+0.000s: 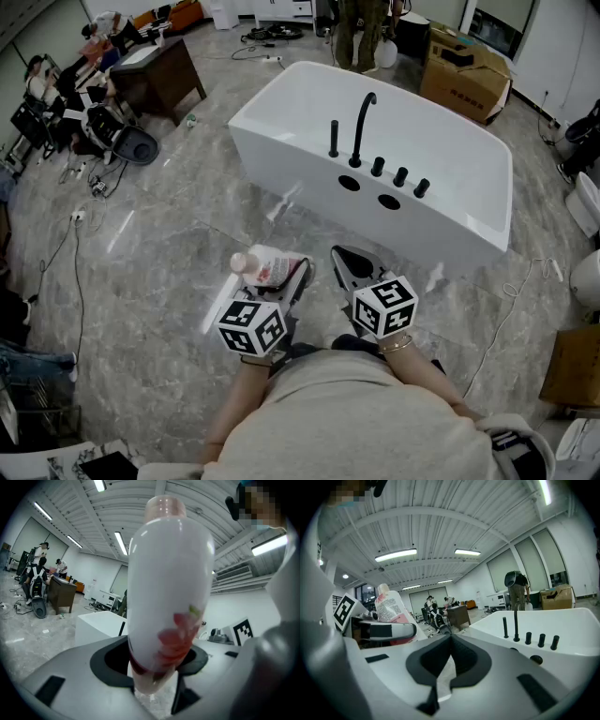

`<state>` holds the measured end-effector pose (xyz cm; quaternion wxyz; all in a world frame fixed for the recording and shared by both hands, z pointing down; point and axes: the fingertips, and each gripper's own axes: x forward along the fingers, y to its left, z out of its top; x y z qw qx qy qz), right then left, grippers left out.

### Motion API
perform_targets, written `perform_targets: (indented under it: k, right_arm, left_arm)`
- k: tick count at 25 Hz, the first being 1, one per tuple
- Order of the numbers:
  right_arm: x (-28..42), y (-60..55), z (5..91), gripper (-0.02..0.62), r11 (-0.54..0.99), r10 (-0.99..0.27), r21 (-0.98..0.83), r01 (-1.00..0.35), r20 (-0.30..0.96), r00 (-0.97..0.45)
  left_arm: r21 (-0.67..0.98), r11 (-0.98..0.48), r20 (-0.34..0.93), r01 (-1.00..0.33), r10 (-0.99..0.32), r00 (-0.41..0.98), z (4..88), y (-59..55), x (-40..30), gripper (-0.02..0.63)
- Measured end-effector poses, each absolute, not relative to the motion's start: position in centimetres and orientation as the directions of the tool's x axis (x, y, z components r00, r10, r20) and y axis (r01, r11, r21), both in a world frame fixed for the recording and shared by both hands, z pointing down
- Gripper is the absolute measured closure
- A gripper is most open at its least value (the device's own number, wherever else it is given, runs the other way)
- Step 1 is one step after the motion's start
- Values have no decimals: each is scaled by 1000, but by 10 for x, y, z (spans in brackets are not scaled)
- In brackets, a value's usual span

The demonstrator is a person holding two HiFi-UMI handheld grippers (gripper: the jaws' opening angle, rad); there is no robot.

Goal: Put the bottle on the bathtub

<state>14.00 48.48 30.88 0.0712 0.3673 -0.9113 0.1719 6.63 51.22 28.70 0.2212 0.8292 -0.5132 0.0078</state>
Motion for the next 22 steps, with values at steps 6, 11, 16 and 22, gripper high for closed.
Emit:
perform_targets:
  k: [6, 11, 16, 22]
  right_arm:
    - [140, 483, 310, 597, 676, -634, -283, -681, 249, -733]
    - [145, 483, 307, 597, 664, -637, -318, -676, 232, -735]
    - [158, 481, 308, 597, 657, -628, -372, -656, 210, -749]
    - [174, 479, 329, 597, 640, -605, -416, -647, 247, -757]
  left_arm:
    - [334, -370, 228, -867, -861, 455, 285, 508, 68, 368]
    - [337, -356, 227, -872, -868, 442, 287, 509, 70, 368]
    - [343, -328, 227, -880, -880, 417, 294, 501, 69, 368]
    - [412, -236, 208, -880, -916, 343, 304, 498, 68, 368]
